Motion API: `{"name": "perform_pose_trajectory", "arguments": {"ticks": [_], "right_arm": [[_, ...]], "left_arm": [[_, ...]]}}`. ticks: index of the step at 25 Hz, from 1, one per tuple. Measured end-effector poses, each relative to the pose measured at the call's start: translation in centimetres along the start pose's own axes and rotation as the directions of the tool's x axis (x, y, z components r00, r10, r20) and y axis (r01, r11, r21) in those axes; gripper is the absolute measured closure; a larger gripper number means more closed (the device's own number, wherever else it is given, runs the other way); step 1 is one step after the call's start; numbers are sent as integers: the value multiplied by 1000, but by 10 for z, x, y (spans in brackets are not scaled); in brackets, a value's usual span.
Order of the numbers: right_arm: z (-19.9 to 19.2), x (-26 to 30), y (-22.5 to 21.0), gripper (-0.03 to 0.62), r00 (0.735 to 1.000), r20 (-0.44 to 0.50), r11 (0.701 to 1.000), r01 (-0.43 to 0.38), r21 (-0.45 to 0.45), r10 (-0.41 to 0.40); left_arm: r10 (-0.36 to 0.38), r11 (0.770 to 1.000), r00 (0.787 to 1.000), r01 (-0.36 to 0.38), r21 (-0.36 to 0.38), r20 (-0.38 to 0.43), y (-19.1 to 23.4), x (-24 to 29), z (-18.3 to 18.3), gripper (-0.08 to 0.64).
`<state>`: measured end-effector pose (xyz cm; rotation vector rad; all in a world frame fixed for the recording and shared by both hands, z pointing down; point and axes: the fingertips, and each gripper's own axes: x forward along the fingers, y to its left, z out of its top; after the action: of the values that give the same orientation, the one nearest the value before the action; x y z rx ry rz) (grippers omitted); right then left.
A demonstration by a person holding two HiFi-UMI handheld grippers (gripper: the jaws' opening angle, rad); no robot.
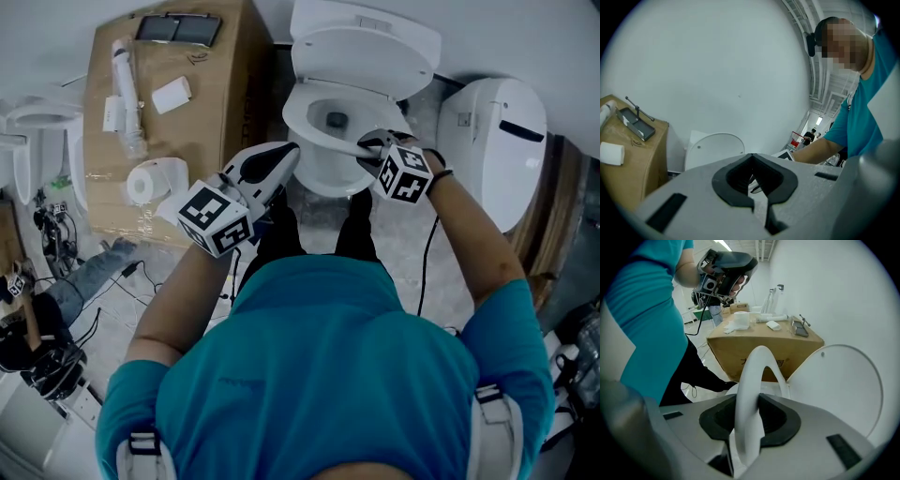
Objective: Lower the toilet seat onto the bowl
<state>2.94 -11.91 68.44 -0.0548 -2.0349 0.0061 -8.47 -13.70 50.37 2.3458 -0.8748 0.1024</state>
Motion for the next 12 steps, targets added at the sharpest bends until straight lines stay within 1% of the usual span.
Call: {"name": "perform_pose_trajectory", "arguments": {"ticks": [7,12], "right_arm": [[-6,23,31,454,998,10,998,-68,8,68],[-10,34,44,442,996,17,996,-91,13,91]], "left_arm": [[-1,1000,1000,0,-22,-28,6,5,-21,557],[-3,999,999,2,-32,-39,10,8,-31,557]]}}
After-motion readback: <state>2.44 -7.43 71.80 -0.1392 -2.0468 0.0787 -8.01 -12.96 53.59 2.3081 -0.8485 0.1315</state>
